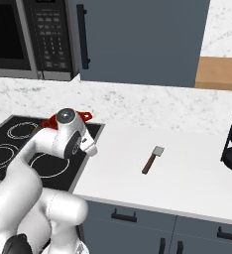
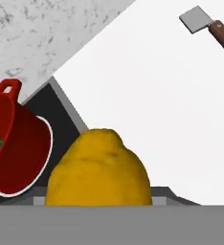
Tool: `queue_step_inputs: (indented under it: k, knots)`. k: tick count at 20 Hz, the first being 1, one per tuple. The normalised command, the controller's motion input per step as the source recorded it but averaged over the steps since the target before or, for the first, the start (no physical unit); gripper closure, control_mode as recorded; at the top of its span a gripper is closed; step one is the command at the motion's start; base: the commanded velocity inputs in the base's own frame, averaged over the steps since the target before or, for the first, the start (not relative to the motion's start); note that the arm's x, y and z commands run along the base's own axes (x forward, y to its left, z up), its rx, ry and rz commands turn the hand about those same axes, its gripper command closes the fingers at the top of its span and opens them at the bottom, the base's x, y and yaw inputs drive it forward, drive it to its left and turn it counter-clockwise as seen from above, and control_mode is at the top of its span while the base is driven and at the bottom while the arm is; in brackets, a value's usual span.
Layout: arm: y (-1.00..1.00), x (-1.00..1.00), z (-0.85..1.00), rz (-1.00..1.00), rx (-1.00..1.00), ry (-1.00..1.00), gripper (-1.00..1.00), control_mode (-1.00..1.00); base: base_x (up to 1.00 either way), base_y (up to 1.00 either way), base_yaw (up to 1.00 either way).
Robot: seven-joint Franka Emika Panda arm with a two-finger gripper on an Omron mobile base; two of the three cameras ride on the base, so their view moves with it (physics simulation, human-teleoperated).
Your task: Put the broccoli and lemon in the pot. Retrieve the spatula and lightly stir the vegetables in the pot.
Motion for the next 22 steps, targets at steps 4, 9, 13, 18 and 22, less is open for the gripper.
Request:
queue_step_inputs:
  k: [4, 9, 13, 18, 22]
  knots:
    - [0.81, 0.00, 0.85, 0.11, 0.00, -0.03, 1.00, -1.00, 0.00, 0.00, 0.00]
    - [0.69, 0.12, 0.52, 0.10, -0.04, -0.12, 1.00, -1.00, 0.00, 0.00, 0.00]
    - [0.51, 0.46, 0.11, 0.07, -0.08, -0.03, 1.00, -1.00, 0.00, 0.00, 0.00]
    - [0.47, 0.67, -0.03, 0.03, -0.13, 0.00, 1.00, -1.00, 0.00, 0.00, 0.00]
    - [0.33, 0.80, -0.01, 0.01, -0.10, 0.00, 1.00, -1.00, 0.00, 0.00, 0.00]
